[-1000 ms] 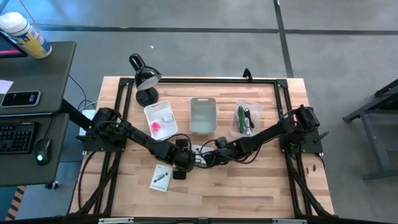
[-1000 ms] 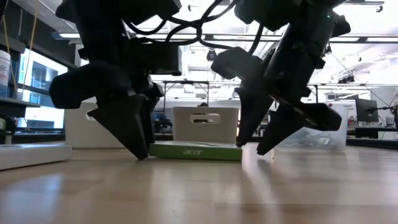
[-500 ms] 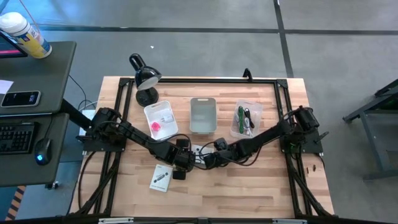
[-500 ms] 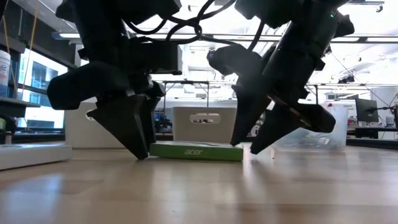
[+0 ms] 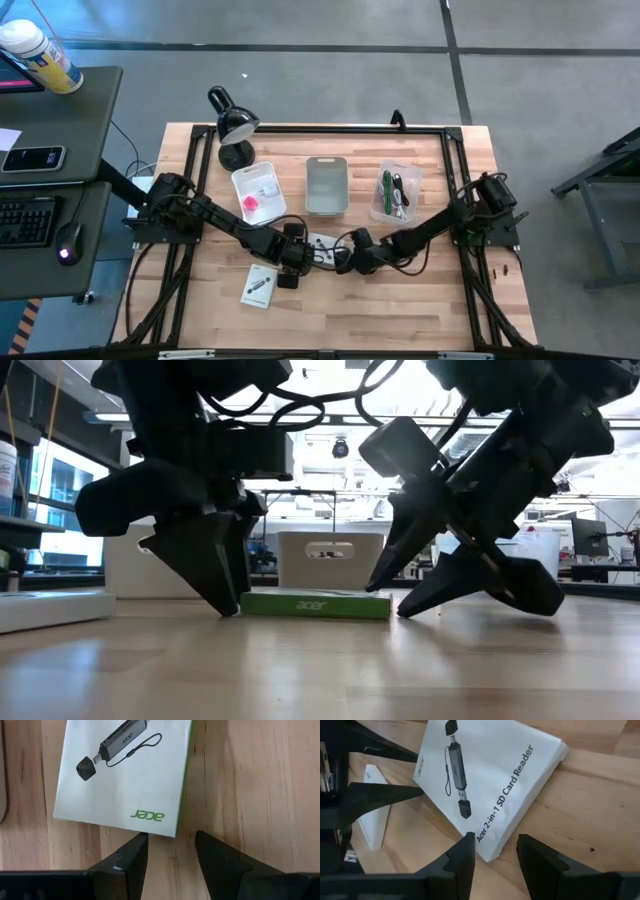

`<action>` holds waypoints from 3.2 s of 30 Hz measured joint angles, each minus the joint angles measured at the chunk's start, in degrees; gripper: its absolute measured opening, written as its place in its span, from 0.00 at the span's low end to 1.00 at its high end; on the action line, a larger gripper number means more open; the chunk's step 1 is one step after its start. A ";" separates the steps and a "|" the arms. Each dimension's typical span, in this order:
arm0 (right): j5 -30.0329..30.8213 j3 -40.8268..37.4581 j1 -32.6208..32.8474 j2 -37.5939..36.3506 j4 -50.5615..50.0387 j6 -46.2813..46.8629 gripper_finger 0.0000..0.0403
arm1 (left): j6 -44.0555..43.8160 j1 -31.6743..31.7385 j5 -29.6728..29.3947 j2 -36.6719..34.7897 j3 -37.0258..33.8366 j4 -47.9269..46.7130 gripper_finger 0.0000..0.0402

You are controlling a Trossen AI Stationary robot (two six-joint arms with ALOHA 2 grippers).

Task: Pick and place items into bin
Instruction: Put the right white card reader box into the gray bin

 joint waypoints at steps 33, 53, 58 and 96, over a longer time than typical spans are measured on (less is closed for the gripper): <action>4.52 -0.40 1.93 0.31 5.51 -3.92 0.35 | 1.19 0.00 1.28 -0.11 -0.07 2.14 0.39; 5.62 -0.40 2.67 0.17 9.48 -6.67 0.35 | 2.30 0.00 1.02 -0.35 -0.20 1.68 0.21; 5.38 -0.40 2.65 0.15 9.45 -6.61 0.35 | 3.58 0.00 1.29 -0.35 -0.20 1.88 0.14; 3.78 -0.32 3.15 0.09 10.71 -6.73 0.35 | 5.17 0.08 1.98 -0.39 -0.20 1.92 0.20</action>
